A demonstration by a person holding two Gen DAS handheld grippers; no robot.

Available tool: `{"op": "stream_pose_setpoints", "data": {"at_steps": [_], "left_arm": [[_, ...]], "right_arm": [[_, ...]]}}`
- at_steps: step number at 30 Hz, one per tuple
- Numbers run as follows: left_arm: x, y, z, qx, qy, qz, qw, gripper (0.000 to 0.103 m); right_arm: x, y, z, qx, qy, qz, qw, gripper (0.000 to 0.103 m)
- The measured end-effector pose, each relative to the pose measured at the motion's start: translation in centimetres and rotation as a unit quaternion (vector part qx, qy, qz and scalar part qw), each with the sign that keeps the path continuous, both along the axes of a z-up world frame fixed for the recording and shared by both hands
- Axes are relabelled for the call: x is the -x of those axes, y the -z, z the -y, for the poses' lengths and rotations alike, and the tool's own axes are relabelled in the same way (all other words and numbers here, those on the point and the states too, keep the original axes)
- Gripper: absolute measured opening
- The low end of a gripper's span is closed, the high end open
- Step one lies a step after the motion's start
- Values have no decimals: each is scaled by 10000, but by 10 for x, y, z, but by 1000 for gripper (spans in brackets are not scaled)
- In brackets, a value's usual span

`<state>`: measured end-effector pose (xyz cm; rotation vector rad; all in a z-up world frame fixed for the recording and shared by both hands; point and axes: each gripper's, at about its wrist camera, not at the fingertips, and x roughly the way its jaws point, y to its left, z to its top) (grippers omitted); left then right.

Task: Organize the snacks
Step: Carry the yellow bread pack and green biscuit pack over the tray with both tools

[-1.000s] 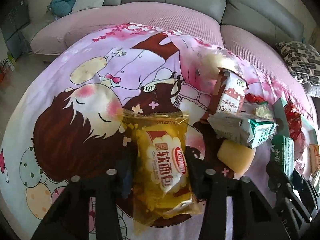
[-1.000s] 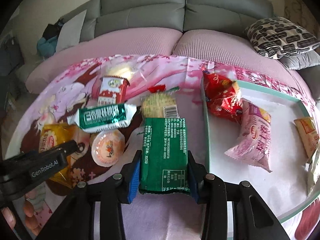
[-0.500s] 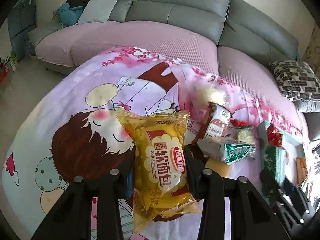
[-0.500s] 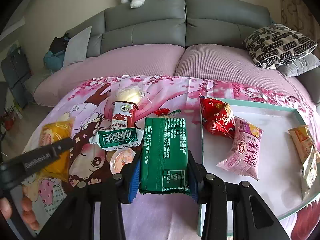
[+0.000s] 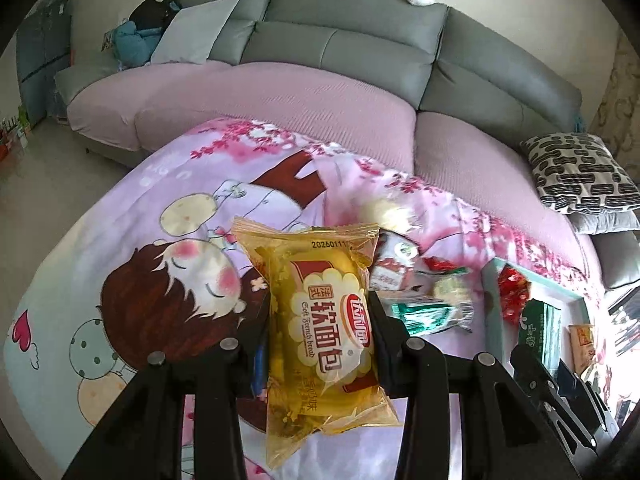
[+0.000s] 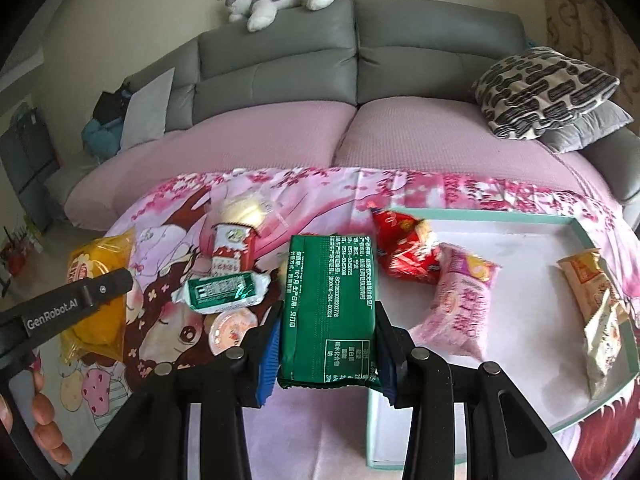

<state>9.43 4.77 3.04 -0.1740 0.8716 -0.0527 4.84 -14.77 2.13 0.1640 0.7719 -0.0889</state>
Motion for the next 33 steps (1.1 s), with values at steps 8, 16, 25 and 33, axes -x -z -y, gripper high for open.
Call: {"op": "stream_pose_setpoints", "data": {"at_steps": [8,16,25,33], "left_arm": [[8,-14,40,-6,354,192,9992,43],[19,-20,91,-89,883,277,9957,43],[39,-20,159,-176,1701,274,9849,43],[57,-7,216,-322,2435,121,9693,43]], "right_arm": [[17,-14,39,-38,413,192,9990,43],[38,-21,90,-28,993,255,9947,43],[74,-24,159,-46,1814,266,9830,43],[93,-24,187,-32,2115,243,9771,43]]}}
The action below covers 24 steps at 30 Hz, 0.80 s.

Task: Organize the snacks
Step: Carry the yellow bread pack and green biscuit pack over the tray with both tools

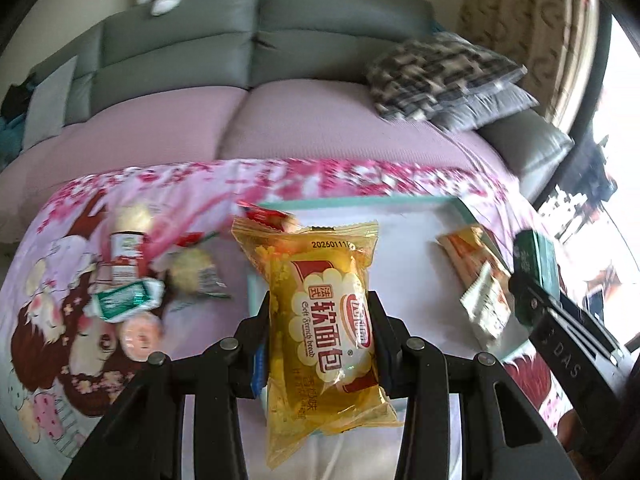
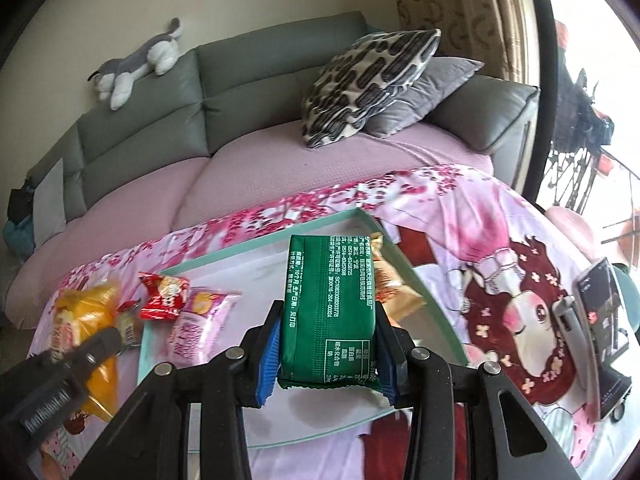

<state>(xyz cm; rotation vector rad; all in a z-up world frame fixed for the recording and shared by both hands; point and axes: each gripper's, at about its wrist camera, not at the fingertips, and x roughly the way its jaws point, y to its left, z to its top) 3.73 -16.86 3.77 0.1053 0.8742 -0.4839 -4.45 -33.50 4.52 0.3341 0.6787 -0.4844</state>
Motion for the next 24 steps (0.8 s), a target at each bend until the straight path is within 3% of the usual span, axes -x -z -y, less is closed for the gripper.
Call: {"op": "stream_pose_setpoints", "data": {"at_steps": [6,24], "left_arm": [[3,17,22,-222,269,-197,9992,43],[-1,57,41,-649,455,-590,9951,43]], "right_arm": [[4,3,7,-61,94,-30,9999,43],[-11,21,1,-232,-165,-280,9992,43]]}}
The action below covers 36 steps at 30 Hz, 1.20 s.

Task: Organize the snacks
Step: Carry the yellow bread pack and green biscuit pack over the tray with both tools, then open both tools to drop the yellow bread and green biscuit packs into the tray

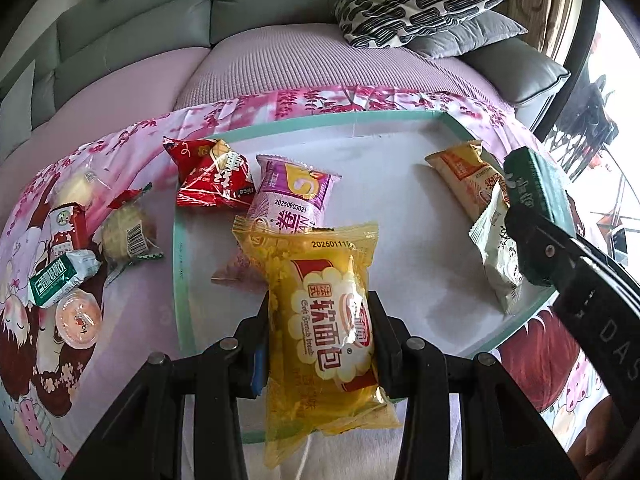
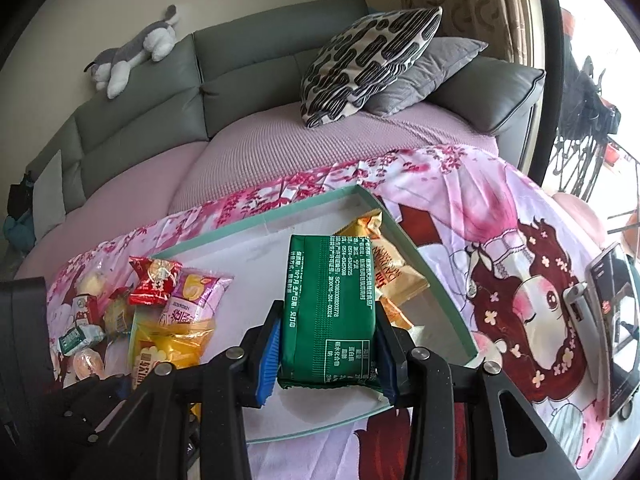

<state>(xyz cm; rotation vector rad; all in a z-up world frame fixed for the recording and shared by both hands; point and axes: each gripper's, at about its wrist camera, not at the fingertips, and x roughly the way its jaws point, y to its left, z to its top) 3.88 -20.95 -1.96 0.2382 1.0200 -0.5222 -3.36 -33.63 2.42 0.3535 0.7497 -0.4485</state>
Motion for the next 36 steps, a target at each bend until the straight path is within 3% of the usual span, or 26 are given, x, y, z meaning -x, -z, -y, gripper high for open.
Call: {"op": "stream_pose_setpoints", "data": {"at_steps": [31,36], "left_arm": [[-17,13,-9,5,-308,-118,9995,46],[-16,8,-12,-134,-310,-75,9994,53]], "right_arm": [[-9,13,-3,-107,-143,-246,9995,43],[-8,9,-4,-78,-121,-184,9997,44]]}}
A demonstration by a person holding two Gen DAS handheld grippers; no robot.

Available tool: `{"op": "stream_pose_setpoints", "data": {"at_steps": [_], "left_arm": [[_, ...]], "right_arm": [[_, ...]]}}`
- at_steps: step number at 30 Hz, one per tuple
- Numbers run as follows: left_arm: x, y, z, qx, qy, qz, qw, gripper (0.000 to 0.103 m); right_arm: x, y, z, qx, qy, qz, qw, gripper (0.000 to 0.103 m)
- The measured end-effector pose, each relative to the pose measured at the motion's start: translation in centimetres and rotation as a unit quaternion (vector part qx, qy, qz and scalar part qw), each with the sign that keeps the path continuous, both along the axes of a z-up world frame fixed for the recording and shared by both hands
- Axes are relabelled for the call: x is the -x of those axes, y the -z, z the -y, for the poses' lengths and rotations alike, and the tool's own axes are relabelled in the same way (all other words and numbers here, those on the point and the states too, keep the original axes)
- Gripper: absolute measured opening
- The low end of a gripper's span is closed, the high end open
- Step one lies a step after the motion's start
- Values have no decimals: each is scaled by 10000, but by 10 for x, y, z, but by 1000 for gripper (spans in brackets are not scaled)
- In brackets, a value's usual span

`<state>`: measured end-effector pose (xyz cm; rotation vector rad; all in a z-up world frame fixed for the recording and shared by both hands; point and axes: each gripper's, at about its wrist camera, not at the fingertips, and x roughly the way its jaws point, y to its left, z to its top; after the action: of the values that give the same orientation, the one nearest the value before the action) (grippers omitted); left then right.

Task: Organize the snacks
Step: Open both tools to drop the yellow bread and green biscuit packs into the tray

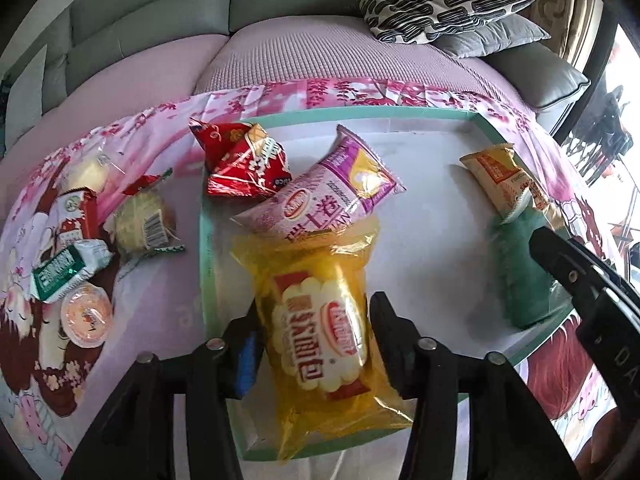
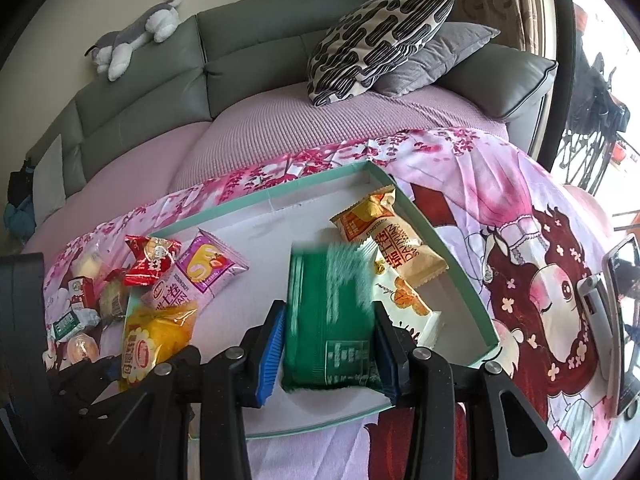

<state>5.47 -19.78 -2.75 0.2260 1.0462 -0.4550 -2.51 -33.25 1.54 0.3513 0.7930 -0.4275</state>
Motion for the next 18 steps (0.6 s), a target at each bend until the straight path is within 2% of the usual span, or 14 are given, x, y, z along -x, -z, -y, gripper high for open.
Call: {"op": "stream_pose_setpoints", "data": {"at_steps": [4,6,7,12,14,15,17,18], "left_arm": [[3,-8,-1,-31,56,98,9999,55],[5,-13,-1,-2,78,154,9999,62],[5,-15,-2,21,89,189,9998,70],[7,-22,-2,94,138,274,9995,74],[7,-24,-3,70,125,316,9994,85],[7,-25,-4,62,106,354,9993,87],[6,-28,-6,48,36,456,9989,88],[5,-29,-8,19,-15,508,9987,89]], "right_arm": [[0,-1,-1,20,-7,-6,10000,44],[0,-2,-1,49,19,-20,10000,44],[1,-2,-1,56,34,-12,10000,44],[4,-6,1,50,110,52,9999,44],[4,-6,1,55,126,52,9999,44],[4,-6,1,56,137,49,9999,44],[3,-5,2,58,184,32,9998,50],[4,-5,3,53,227,24,9997,57]]}}
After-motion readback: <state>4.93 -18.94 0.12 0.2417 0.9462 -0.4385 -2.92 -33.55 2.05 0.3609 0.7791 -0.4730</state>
